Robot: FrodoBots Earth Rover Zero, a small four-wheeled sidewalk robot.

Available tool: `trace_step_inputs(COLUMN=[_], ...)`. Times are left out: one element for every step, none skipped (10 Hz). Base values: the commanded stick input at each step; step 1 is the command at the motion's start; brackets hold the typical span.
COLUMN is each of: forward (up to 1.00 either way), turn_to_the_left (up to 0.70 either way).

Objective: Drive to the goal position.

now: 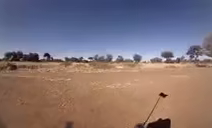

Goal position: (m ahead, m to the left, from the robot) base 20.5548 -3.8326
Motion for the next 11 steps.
trace_step_inputs(forward=[0.50, 0.50, 0.50, 0.50, 0.50, 0.50, 0.50, 0.50, 0.50, 0.50, 0.50], turn_to_the_left=[0.00, 0.00, 0.00, 0.00, 0.00, 0.00, 0.00, 0.00, 0.00, 0.00, 0.00])
